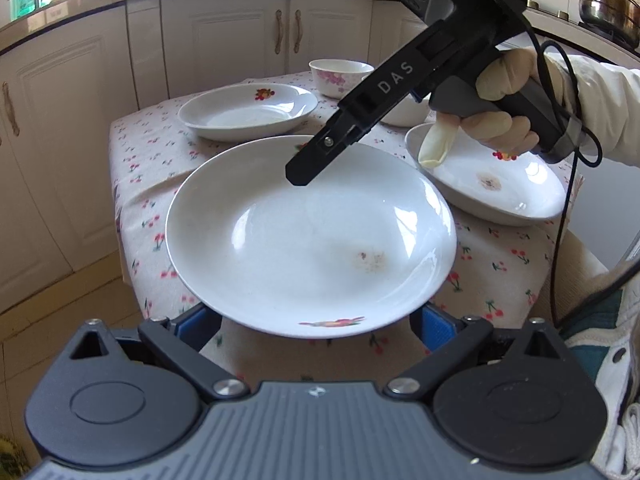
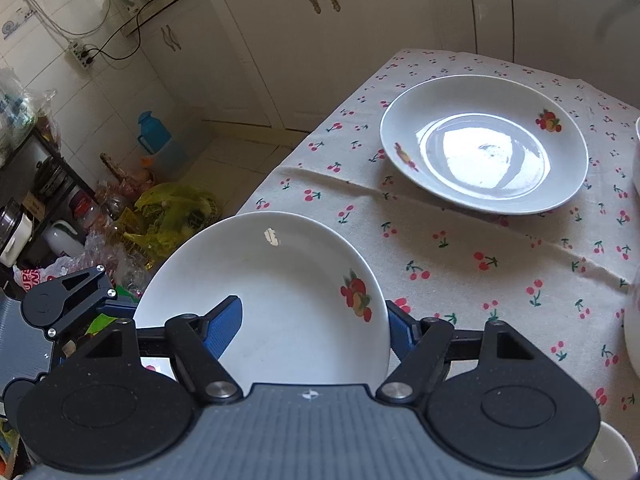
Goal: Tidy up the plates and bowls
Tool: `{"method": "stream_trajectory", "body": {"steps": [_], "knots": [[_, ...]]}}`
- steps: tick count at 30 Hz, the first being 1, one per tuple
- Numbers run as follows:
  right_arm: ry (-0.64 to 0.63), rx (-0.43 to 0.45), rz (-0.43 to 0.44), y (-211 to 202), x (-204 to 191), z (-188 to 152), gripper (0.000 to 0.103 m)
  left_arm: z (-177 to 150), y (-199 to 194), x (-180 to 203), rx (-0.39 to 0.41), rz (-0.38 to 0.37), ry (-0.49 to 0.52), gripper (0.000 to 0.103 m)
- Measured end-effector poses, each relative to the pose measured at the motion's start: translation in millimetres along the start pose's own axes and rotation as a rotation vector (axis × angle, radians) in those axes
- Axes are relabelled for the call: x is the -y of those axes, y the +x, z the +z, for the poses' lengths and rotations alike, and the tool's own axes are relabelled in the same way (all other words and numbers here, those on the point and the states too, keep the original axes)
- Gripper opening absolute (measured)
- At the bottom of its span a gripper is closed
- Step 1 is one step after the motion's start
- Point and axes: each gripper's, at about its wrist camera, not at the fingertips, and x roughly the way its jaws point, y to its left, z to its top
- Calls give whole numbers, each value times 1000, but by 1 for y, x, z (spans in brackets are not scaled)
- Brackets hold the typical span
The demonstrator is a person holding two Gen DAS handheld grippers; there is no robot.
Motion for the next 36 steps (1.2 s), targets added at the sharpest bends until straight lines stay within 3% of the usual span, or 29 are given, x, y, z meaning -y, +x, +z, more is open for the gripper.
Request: {"method": "stream_trajectory", "body": {"steps": [10, 22, 29, 36], "knots": [[60, 43, -59, -1, 25, 11, 80, 18, 29, -13, 9, -35, 22, 99], [77, 29, -86, 7, 35, 12, 80, 23, 39, -18, 14, -43, 21, 100], [44, 41, -89, 3, 27, 12, 95, 20, 32, -13, 26, -15, 24, 100], [-33, 106, -124, -26, 11, 2, 100, 12, 13, -8, 17, 41, -43, 100]]}}
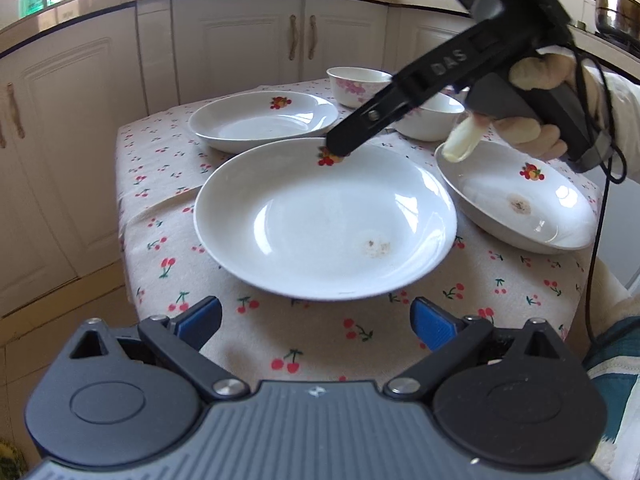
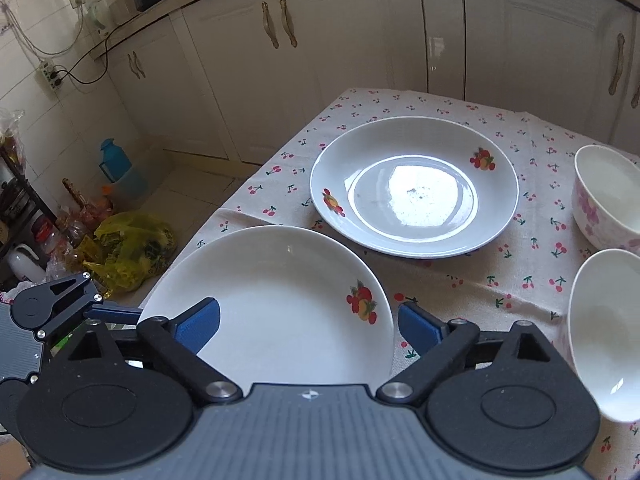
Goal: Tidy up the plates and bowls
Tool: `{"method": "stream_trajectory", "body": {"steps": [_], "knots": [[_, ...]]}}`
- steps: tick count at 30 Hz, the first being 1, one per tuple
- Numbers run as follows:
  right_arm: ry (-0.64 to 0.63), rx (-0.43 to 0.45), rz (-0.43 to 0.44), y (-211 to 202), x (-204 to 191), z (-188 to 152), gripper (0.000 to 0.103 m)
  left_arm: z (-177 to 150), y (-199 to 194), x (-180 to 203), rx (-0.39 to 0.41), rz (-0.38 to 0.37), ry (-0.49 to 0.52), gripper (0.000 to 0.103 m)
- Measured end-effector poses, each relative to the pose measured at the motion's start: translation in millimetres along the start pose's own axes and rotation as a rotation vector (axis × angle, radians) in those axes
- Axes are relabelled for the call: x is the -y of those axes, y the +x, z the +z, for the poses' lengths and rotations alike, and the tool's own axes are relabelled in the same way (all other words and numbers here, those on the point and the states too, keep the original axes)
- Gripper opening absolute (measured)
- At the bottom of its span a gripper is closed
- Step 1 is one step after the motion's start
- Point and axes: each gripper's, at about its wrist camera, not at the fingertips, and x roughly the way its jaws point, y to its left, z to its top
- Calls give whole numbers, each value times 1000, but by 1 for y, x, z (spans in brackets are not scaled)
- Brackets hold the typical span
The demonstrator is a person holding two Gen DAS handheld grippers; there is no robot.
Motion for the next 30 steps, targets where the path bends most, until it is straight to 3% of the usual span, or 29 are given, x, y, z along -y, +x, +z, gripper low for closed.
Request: {"method": "stream_trajectory", "body": {"steps": [7, 13, 23, 30], "knots": [[-84, 107, -46, -49, -16, -20, 103, 3, -29, 20, 63, 55, -61, 101], [-131, 183, -98, -93, -21, -57, 103, 11, -44, 50, 96, 91, -72, 102], [-107, 227, -157, -150, -3, -135, 103, 12, -45, 104, 119, 73, -106, 102], [-81, 225, -211, -166, 10, -177, 103, 13, -45, 134, 171, 87, -140, 102]]}}
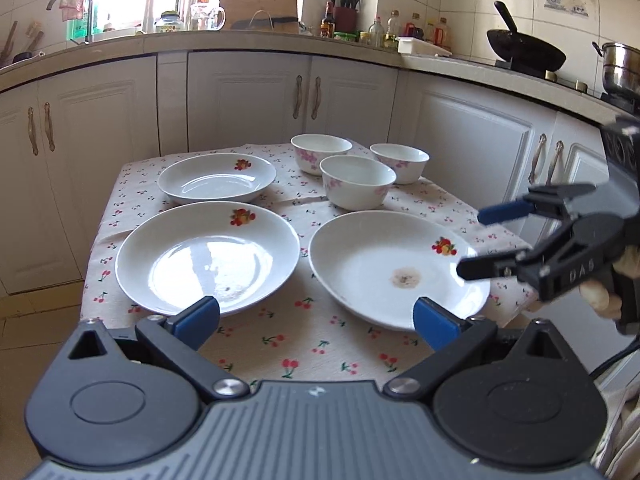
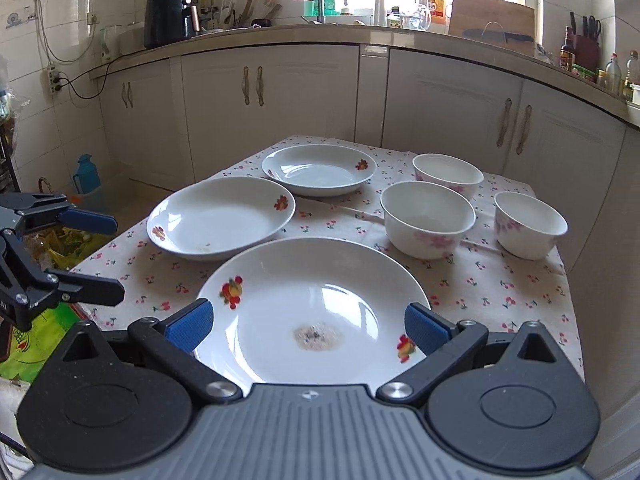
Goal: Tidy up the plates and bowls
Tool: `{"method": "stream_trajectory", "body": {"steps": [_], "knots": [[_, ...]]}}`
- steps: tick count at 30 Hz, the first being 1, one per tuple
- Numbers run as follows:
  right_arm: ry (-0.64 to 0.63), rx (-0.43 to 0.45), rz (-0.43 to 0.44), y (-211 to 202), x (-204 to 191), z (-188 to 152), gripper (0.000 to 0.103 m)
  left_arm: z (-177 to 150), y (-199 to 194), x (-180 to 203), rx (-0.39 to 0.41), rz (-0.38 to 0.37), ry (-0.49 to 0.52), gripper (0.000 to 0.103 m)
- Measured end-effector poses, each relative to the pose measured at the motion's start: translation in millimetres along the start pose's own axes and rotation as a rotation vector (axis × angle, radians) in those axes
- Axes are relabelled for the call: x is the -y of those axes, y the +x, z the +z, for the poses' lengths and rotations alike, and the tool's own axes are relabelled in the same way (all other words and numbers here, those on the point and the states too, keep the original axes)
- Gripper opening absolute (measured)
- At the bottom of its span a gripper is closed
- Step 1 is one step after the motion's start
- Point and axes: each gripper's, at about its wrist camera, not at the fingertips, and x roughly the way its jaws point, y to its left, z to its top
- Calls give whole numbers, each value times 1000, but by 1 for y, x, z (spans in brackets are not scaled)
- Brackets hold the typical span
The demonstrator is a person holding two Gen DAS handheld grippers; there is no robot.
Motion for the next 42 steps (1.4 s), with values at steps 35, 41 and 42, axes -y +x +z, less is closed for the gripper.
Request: {"method": "stream_trajectory", "body": {"steps": [35, 41, 42], "knots": [[-9, -100, -9, 26, -3, -45, 103, 29, 52, 20, -159, -3, 65, 102], [-32, -109, -5, 31, -5, -44, 103, 40, 70, 21, -212, -69, 120, 102], [-33, -110, -6, 31, -6, -45, 103, 42, 73, 21, -217, -75, 132, 102]]}}
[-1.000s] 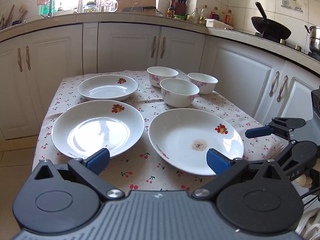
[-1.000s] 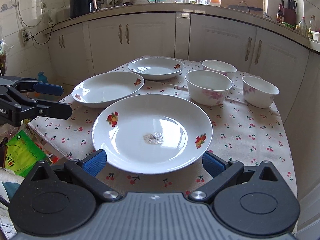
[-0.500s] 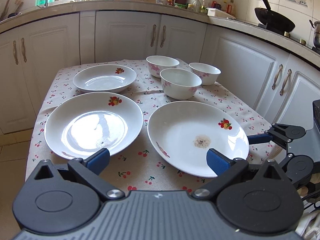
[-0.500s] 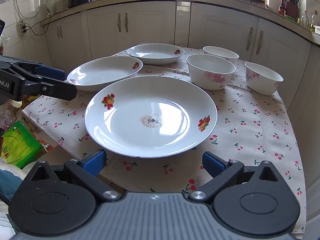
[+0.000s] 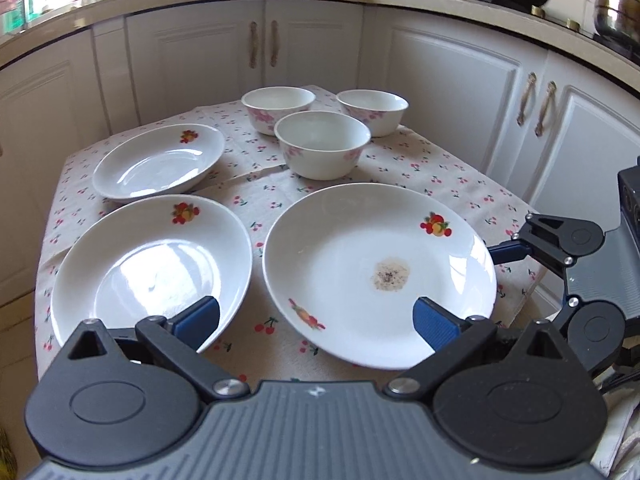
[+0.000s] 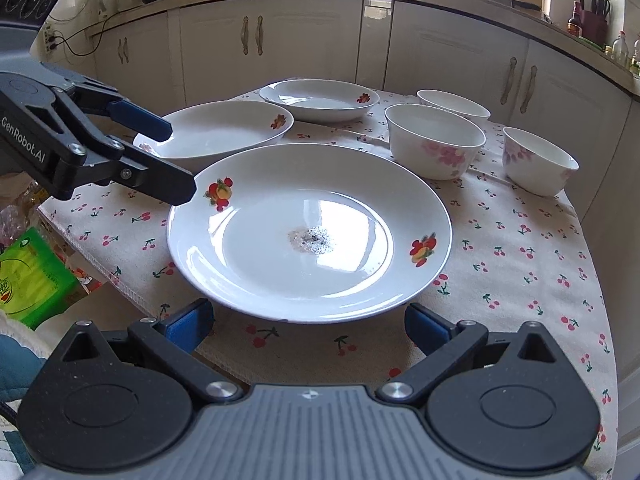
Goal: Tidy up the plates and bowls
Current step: 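Close the left tool on the rim of the stained white plate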
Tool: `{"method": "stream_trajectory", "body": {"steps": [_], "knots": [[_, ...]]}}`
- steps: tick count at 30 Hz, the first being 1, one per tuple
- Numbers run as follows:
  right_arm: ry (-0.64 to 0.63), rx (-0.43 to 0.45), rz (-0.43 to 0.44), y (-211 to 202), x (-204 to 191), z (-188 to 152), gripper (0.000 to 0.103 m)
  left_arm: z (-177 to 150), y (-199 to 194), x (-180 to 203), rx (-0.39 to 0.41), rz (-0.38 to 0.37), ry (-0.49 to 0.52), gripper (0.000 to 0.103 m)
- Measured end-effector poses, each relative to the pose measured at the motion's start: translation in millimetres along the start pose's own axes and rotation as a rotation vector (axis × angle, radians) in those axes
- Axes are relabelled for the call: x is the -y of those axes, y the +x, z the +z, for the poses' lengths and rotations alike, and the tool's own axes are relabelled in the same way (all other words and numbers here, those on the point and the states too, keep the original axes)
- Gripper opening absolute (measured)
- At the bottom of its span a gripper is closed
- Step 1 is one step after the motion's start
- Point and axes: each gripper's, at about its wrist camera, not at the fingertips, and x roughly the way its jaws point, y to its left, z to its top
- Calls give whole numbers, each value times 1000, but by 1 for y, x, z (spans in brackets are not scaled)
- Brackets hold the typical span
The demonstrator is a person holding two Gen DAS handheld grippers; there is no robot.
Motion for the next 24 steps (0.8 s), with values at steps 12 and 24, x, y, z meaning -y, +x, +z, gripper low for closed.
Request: {"method": "stream_trajectory", "body": {"steps": [12, 24], "knots": [[-4, 3, 16, 5, 5, 3, 103, 50, 60, -5, -119, -111, 142, 101], [-12, -1, 31, 10, 6, 5, 103, 82, 107, -3, -307, -238, 260, 99]]}}
